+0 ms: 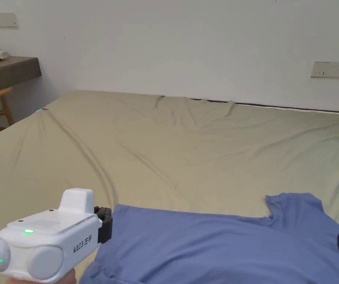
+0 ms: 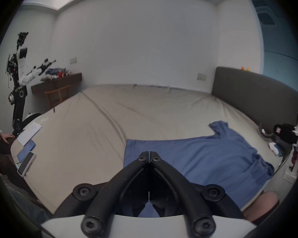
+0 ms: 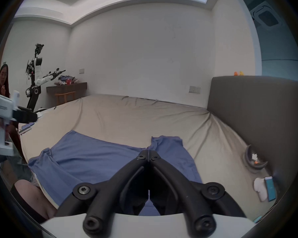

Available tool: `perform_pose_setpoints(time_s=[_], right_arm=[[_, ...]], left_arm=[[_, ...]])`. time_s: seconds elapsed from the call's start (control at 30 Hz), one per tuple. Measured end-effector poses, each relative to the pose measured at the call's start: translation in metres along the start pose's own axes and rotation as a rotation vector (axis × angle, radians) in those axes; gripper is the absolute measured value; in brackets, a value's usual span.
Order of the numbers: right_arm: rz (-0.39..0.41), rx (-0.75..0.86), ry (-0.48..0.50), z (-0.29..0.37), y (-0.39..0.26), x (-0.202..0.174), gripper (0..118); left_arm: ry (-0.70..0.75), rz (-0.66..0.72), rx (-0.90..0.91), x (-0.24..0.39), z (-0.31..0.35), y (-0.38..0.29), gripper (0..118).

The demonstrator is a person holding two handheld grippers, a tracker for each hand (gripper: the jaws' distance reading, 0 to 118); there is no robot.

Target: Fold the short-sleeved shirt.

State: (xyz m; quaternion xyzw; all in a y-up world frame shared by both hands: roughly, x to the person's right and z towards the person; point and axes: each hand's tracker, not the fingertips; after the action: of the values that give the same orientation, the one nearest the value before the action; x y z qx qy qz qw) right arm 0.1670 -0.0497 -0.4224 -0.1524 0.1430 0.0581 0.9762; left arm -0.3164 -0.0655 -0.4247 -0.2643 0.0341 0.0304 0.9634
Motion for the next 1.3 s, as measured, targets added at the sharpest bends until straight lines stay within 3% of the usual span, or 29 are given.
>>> perform_pose_setpoints(time_s=[0.03,0.07,0.1,0.17,0.2,0.37,0.43,0.47,0.5,0.53,0.57,0.6,0.67,0.7,0.87,0.9,0.93,0.97,1.0,1.03,1.07,1.17,1.2,1.23,1.27,1.3], right_arm=[[-0.047,-0.034,0.016,-0.008,-0.005,0.003,0],[-0.037,-0.036,0.020,-0.016,-0.008,0.006,0],[-0.063,-0.076,0.038,-0.023,-0.013,0.009,0],[-0.066,-0.098,0.064,-0.031,-0.018,0.010,0],[-0.054,-0.109,0.073,-0.035,-0.021,0.013,0],[-0.034,-0.144,0.074,-0.050,-0.028,0.026,0],[-0.046,-0.151,0.065,-0.057,-0.031,0.032,0],[-0.046,-0.157,0.057,-0.062,-0.032,0.038,0],[-0.043,-0.172,0.045,-0.067,-0.034,0.043,0],[-0.045,-0.193,0.027,-0.073,-0.036,0.048,0],[-0.060,-0.209,0.027,-0.079,-0.039,0.055,0],[-0.080,-0.224,0.038,-0.086,-0.042,0.062,0],[-0.107,-0.267,0.026,-0.104,-0.043,0.071,0],[-0.099,-0.283,0.009,-0.113,-0.045,0.078,0],[-0.042,-0.360,-0.086,-0.168,-0.034,0.111,1],[-0.047,-0.384,-0.078,-0.181,-0.030,0.121,11],[-0.084,-0.389,-0.087,-0.191,-0.024,0.129,28],[-0.132,-0.380,-0.096,-0.203,-0.021,0.138,55],[-0.163,-0.384,-0.088,-0.218,-0.020,0.148,93],[-0.174,-0.418,-0.091,-0.233,-0.021,0.155,109],[-0.178,-0.443,-0.104,-0.247,-0.021,0.162,112],[-0.165,-0.505,-0.170,-0.281,-0.045,0.171,105],[-0.197,-0.540,-0.184,-0.285,-0.061,0.173,89],[-0.235,-0.627,-0.197,-0.286,-0.073,0.172,86],[-0.234,-0.542,-0.199,-0.275,-0.075,0.164,83],[-0.158,-0.453,-0.208,-0.268,-0.063,0.160,66]], left_arm=[[0.002,0.012,-0.036,-0.006,-0.026,0.001,0],[0.012,0.011,-0.089,-0.010,-0.054,0.005,0],[0.030,-0.013,-0.133,-0.013,-0.080,0.007,21],[0.072,-0.040,-0.176,-0.018,-0.132,0.010,92],[0.073,-0.040,-0.190,-0.022,-0.154,0.012,115],[0.119,-0.047,-0.238,-0.029,-0.241,0.019,106],[0.133,0.008,-0.287,-0.031,-0.263,0.003,96],[0.132,0.026,-0.345,-0.030,-0.270,-0.007,97],[0.145,-0.011,-0.242,-0.026,-0.259,-0.009,98],[0.157,-0.028,-0.254,-0.019,-0.252,-0.003,97],[0.114,-0.038,-0.243,-0.017,-0.245,-0.003,88],[0.099,-0.083,-0.234,-0.011,-0.239,-0.004,70],[0.090,-0.159,-0.227,-0.008,-0.226,-0.004,21],[0.003,-0.132,-0.229,-0.014,-0.220,-0.003,0],[-0.018,-0.036,-0.155,-0.022,-0.190,0.009,0],[-0.023,-0.028,-0.148,-0.016,-0.183,0.014,0],[-0.036,-0.024,-0.136,-0.015,-0.178,0.017,0],[-0.041,-0.032,-0.125,-0.012,-0.174,0.020,0],[-0.045,-0.041,-0.117,-0.011,-0.171,0.023,0],[-0.050,-0.046,-0.113,-0.009,-0.173,0.026,0],[-0.053,-0.049,-0.111,-0.008,-0.173,0.027,0],[-0.048,-0.040,-0.117,-0.008,-0.180,0.027,0],[-0.039,-0.034,-0.128,-0.008,-0.182,0.025,0],[-0.033,-0.028,-0.138,-0.008,-0.183,0.023,0],[-0.034,-0.020,-0.146,-0.009,-0.182,0.020,0],[-0.032,-0.014,-0.153,-0.012,-0.186,0.018,0]])
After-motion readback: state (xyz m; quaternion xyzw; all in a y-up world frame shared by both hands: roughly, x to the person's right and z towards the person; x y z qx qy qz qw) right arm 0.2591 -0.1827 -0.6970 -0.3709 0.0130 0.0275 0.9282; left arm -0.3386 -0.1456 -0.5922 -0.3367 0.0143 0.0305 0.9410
